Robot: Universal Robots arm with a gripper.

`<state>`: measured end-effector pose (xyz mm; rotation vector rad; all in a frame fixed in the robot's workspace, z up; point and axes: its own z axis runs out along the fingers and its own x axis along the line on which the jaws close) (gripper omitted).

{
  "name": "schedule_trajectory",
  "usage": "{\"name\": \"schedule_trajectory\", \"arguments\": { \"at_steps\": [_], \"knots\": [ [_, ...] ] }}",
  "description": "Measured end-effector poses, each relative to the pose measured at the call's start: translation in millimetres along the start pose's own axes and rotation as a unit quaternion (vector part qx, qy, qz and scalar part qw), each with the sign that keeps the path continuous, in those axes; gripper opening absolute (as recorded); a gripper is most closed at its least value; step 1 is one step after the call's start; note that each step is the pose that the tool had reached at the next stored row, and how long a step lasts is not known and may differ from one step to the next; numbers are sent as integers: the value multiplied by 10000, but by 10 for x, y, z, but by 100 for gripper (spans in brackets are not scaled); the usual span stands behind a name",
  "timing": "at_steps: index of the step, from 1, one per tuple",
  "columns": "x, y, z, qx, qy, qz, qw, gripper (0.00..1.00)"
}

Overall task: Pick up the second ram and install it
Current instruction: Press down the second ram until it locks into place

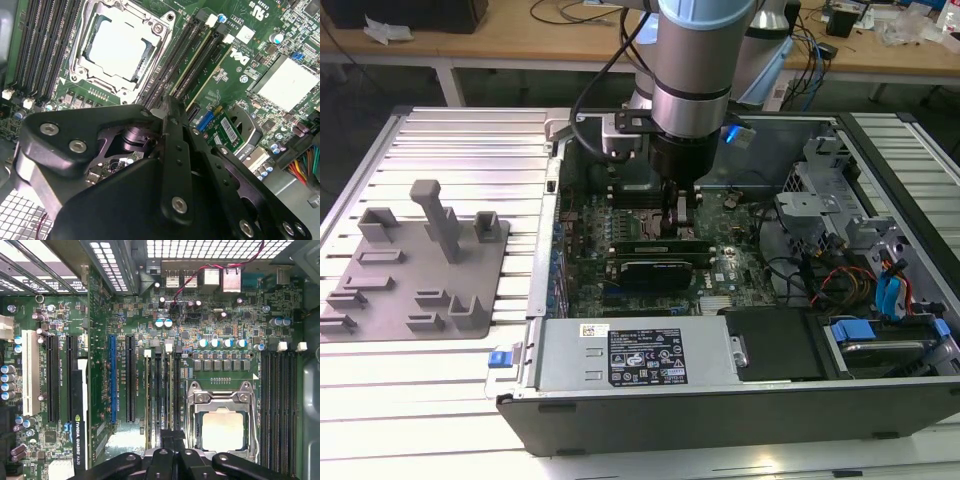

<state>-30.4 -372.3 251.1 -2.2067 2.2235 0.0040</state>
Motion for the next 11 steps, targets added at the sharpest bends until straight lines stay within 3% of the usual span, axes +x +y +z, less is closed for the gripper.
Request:
{"name": "schedule_trajectory", "arguments": {
  "at_steps": [8,11],
  "knots": [
    [0,-5,-1,0,1,0,10000,8],
    [0,-57,-1,0,1,0,10000,8]
  ]
}}
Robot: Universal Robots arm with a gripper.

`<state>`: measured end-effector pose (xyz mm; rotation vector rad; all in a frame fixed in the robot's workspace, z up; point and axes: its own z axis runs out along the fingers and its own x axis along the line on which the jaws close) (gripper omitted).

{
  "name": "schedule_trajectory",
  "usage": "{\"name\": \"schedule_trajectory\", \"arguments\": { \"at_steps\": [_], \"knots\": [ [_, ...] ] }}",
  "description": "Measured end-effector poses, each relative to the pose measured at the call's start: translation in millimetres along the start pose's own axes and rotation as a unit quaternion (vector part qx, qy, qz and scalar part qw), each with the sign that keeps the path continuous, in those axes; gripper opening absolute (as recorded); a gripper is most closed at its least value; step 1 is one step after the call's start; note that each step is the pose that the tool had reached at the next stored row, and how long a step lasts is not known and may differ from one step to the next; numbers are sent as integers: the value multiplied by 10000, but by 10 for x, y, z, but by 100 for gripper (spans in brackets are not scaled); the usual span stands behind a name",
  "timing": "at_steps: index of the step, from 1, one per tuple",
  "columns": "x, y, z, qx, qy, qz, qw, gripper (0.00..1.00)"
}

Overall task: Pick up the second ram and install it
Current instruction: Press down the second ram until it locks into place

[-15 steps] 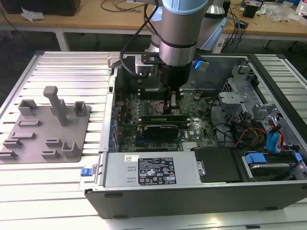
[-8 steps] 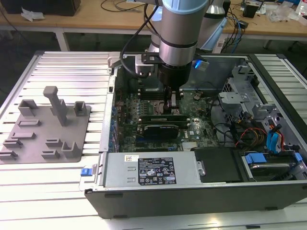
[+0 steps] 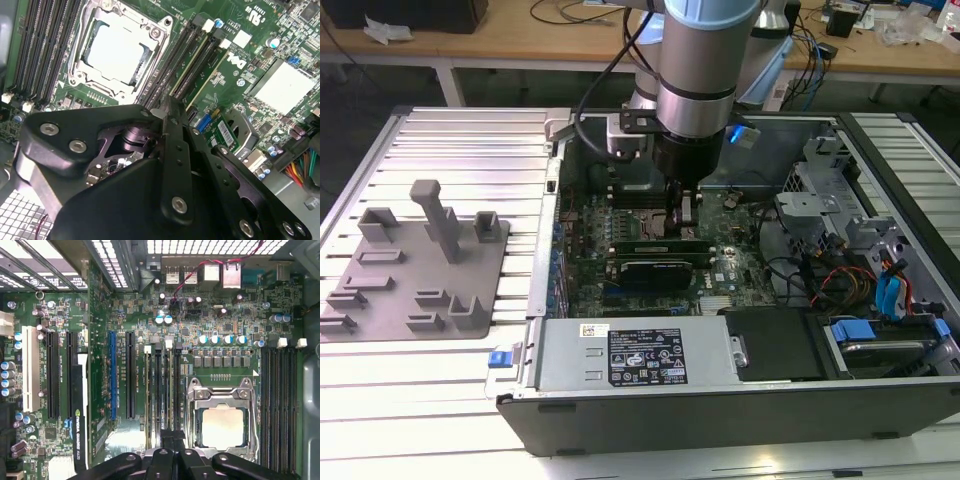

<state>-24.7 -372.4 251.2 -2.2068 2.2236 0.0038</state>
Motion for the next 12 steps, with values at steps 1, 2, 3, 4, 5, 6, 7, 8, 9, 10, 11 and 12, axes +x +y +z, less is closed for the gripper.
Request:
{"name": "schedule_trajectory", "arguments": {
  "at_steps": [1,2,3,4,5,6,7,8,9,10,11,12],
  "knots": [
    [0,-11,1,0,-1,0,10000,8],
    [0,-21,0,0,0,0,10000,8],
    [0,-39,1,0,0,0,10000,8],
    [-1,-53,1,0,-1,1,10000,8],
    [-1,-76,1,0,-1,0,10000,8],
    [-1,-99,1,0,-1,0,10000,8],
    [-1,-124,1,0,-1,0,10000,8],
    [-1,-149,1,0,0,0,10000,8],
    [-1,-164,1,0,0,0,10000,8],
    [-2,-174,1,0,-1,0,10000,8],
    [-2,-193,1,0,-1,0,10000,8],
    [-2,-204,2,0,-1,0,10000,8]
  ]
}}
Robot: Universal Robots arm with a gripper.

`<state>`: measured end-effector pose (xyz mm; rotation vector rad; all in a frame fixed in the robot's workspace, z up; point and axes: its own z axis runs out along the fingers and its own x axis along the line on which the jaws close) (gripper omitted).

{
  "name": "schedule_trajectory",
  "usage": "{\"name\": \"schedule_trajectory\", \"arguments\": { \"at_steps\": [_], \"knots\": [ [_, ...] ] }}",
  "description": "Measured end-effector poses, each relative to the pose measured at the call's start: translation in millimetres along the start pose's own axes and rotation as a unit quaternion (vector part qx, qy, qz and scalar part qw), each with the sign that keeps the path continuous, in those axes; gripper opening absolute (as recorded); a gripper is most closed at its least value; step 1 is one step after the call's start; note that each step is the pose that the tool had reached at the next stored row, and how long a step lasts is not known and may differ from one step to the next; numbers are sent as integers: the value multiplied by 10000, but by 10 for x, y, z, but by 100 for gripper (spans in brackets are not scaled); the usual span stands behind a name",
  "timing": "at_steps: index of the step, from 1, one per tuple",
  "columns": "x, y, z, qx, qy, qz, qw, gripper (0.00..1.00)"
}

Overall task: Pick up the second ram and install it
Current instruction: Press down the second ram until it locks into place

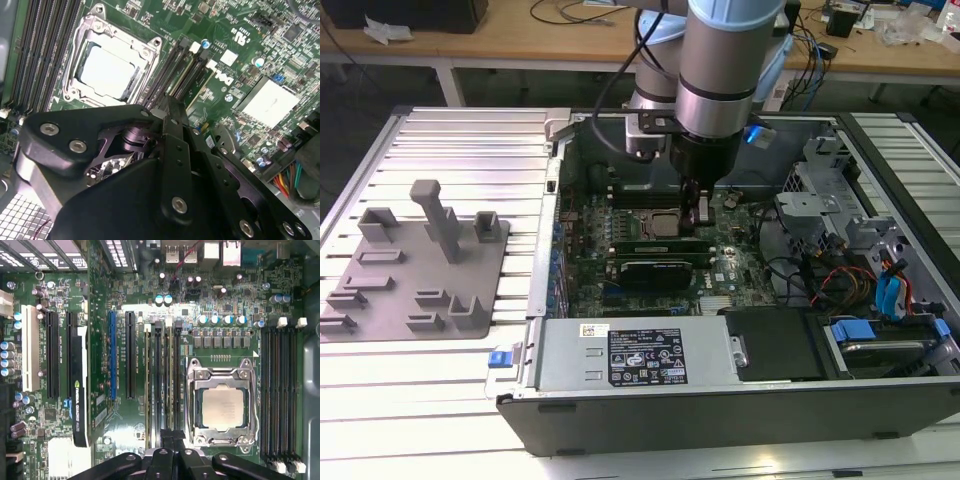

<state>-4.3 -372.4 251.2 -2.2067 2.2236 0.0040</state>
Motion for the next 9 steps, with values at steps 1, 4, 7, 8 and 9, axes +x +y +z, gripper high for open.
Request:
{"name": "schedule_trajectory", "arguments": {
  "at_steps": [1,4,7,8,9],
  "knots": [
    [0,-10,0,0,0,0,10000,8],
    [0,-53,0,0,1,0,10000,8],
    [0,-120,2,0,0,2,10000,8],
    [-1,-162,3,0,0,2,10000,8],
    [-1,-196,5,0,-1,3,10000,8]
  ]
}}
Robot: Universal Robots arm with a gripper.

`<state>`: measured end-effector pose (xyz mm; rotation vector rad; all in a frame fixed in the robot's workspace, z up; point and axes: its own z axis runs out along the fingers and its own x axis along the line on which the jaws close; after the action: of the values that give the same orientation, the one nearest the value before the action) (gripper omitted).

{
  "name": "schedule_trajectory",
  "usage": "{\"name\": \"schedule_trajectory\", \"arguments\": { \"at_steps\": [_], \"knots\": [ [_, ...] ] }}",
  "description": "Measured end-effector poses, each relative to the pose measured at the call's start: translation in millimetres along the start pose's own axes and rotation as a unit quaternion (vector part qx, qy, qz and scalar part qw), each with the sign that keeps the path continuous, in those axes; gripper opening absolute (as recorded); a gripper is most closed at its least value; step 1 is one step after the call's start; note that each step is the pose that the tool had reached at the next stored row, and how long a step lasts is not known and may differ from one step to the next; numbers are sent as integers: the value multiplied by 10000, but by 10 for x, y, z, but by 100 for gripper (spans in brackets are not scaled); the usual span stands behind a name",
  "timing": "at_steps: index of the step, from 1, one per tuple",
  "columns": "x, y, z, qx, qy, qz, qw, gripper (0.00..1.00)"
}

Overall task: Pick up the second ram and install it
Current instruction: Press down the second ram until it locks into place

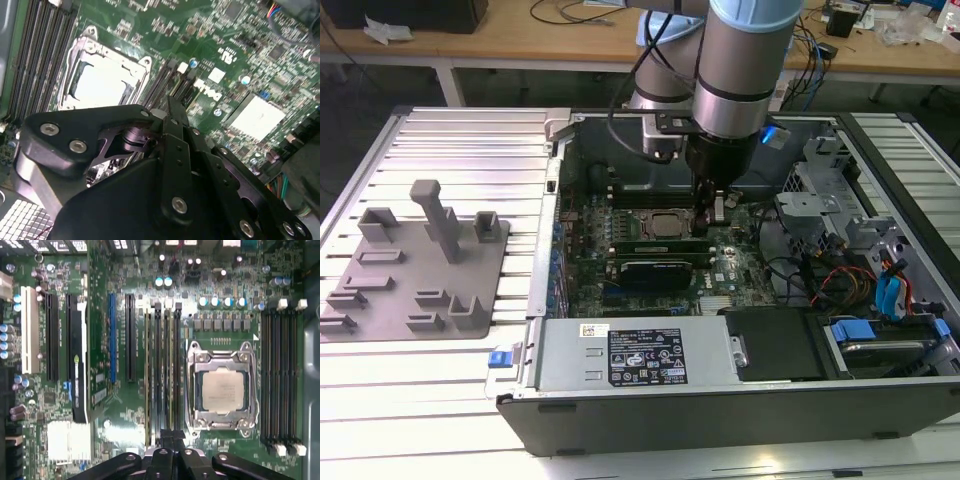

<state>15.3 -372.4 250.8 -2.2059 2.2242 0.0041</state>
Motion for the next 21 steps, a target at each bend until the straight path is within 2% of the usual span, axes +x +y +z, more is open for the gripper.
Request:
{"name": "schedule_trajectory", "arguments": {
  "at_steps": [2,3,4,6,9,12,17,21],
  "knots": [
    [0,-31,1,0,0,2,10000,8],
    [0,-96,6,0,1,17,10000,8],
    [0,-117,8,0,2,44,10000,8],
    [0,-117,15,1,0,46,10000,8],
    [-10,-117,57,1,-3,63,10000,8],
    [-35,-107,98,2,-3,175,9998,8],
    [-41,-103,188,2,2,180,9998,8],
    [-41,-103,198,2,1,180,9998,8]
  ]
}}
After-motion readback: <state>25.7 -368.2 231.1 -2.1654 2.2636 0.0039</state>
